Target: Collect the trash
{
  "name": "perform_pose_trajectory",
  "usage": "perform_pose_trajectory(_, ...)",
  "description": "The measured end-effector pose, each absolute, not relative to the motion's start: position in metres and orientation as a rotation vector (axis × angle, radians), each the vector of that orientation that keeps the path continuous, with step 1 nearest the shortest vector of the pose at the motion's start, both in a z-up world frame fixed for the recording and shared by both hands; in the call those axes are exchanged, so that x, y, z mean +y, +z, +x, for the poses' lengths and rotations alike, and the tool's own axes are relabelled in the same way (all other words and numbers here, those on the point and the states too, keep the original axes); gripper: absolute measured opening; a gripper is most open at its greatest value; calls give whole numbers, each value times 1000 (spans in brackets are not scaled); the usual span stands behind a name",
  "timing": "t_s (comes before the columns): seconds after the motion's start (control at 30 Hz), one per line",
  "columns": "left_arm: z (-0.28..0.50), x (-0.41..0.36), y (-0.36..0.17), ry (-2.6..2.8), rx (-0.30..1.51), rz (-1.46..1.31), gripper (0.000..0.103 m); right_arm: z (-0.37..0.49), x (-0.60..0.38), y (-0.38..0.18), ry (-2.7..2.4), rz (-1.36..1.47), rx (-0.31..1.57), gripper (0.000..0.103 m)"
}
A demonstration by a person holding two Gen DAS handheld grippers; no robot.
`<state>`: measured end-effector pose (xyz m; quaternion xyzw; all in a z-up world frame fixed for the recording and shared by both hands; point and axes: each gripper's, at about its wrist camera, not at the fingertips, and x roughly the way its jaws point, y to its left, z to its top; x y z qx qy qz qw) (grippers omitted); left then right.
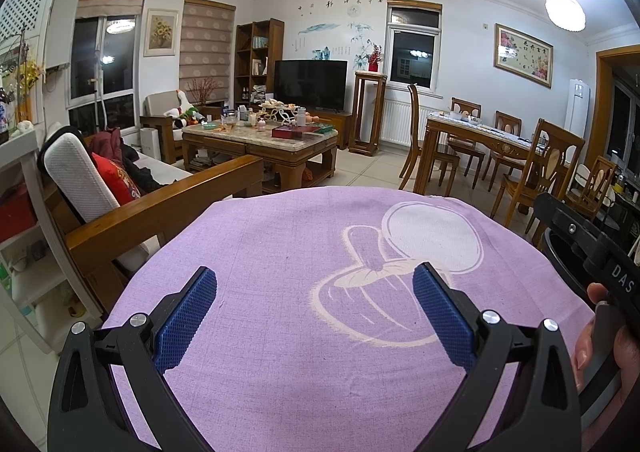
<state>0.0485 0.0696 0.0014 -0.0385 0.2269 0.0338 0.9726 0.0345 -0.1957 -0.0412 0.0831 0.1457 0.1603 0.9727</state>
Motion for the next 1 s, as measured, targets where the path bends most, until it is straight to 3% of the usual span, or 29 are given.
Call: perform_pose_trajectory(1.0, 40, 85, -2, 75, 472, -91, 98, 31, -186, -43, 319, 162, 294, 98)
